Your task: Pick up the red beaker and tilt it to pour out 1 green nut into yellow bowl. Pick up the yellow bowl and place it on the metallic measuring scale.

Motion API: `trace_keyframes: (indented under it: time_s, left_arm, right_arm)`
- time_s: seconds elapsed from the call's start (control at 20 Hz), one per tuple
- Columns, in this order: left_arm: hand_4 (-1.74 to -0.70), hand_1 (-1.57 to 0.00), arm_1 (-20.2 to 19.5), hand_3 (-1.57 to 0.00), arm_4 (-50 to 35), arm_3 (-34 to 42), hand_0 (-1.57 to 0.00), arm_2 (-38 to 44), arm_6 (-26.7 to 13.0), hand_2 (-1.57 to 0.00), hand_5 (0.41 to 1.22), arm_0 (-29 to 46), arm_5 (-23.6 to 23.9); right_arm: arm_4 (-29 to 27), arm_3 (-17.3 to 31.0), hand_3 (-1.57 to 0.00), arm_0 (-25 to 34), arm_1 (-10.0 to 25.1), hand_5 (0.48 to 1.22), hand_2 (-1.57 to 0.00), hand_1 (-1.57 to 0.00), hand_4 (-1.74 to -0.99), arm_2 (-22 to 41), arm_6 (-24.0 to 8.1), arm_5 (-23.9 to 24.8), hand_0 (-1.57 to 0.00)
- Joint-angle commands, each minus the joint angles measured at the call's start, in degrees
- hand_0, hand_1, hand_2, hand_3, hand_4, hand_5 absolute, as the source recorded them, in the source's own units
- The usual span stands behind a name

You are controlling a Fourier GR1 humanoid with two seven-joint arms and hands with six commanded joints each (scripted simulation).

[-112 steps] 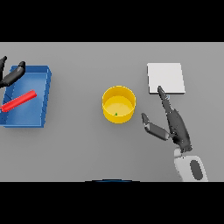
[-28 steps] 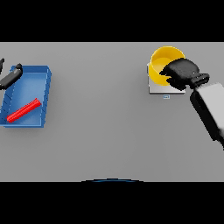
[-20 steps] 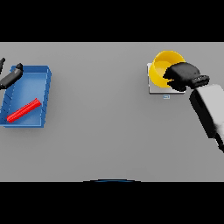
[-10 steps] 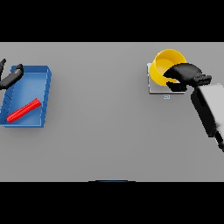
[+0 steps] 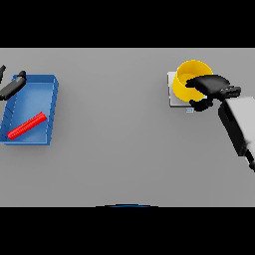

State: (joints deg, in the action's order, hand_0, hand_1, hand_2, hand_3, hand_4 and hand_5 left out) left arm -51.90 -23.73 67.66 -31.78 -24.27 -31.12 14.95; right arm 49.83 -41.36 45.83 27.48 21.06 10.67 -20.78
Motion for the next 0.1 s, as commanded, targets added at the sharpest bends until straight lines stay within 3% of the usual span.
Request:
trace_keyframes:
  time_s: [0.0,0.05]
  left_arm:
    - [-0.72,0.0,0.0,0.0,0.0,0.5,0.0,-0.2,0.2,0.0,0.694,0.2,-0.1]
    - [-0.72,0.0,-0.2,0.0,-0.1,0.5,0.0,-0.1,0.4,0.0,0.693,0.6,-0.1]
  right_arm:
    - [-0.2,-0.1,-0.3,0.3,0.0,0.771,-0.13,-0.08,-1.412,-0.2,-0.6,-0.5,-0.05]
    - [-0.3,-0.5,-0.27,-0.2,0.0,0.759,-0.1,-0.06,-1.41,-0.2,-0.7,-0.8,-0.04]
